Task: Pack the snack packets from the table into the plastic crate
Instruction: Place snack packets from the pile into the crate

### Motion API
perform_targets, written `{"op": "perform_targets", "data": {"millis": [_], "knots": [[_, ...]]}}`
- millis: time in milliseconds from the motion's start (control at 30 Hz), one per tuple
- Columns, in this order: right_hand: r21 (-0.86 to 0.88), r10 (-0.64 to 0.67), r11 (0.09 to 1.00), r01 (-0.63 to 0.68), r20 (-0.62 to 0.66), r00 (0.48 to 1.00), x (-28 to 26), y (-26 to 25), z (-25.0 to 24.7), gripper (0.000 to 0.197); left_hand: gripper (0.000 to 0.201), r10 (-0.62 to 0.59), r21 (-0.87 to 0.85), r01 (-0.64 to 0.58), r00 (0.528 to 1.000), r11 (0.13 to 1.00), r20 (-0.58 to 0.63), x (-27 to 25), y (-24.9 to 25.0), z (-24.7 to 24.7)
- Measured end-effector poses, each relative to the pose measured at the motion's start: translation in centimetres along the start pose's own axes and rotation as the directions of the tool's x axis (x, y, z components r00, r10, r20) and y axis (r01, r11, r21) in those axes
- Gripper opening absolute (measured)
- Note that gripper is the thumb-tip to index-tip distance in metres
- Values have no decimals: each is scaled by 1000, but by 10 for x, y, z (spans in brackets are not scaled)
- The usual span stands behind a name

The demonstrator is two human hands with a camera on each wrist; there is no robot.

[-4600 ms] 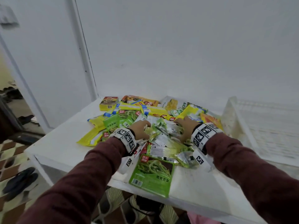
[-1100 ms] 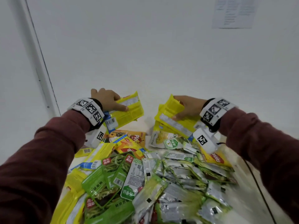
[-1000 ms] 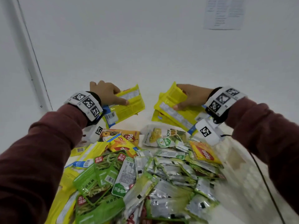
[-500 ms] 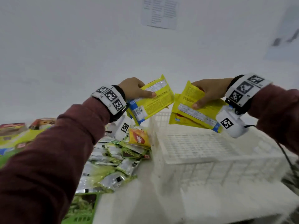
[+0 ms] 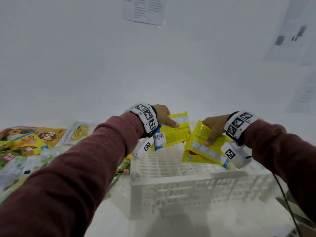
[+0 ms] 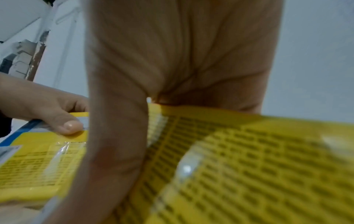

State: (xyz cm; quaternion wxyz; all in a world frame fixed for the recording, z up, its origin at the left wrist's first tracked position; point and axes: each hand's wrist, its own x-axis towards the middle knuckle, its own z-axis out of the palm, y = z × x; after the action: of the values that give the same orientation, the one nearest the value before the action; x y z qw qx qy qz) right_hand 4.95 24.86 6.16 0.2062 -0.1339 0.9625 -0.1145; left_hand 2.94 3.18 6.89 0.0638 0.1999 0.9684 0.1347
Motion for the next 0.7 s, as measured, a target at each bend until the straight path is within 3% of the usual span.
{"op": "perform_targets", "data": {"millis": [100,233,400,467,600,700], "knots": [[1,-20,1000,20,122,992,16,16,5,30,44,10,34,-12,997,999,81,25,5,14],[-40,-50,998,58,184,982,35,28,11,32,38,11,119,-38,976,992,217,48,11,34],[82,-88,994,67,274,958,55,43,20,28,46,-17,227,-60,946,972,322,69,12,64],[113,-101,991,71,284,954,66,47,26,36,48,-73,284,-32,933,958,351,70,9,69],[253,-139,967,33,414,900,84,53,41,25,58,-203,414,-13,856,910,475,71,-6,75],[215,-109,977,-2,499,860,92,52,49,21,69,-293,519,-15,811,854,507,68,-12,91]]}}
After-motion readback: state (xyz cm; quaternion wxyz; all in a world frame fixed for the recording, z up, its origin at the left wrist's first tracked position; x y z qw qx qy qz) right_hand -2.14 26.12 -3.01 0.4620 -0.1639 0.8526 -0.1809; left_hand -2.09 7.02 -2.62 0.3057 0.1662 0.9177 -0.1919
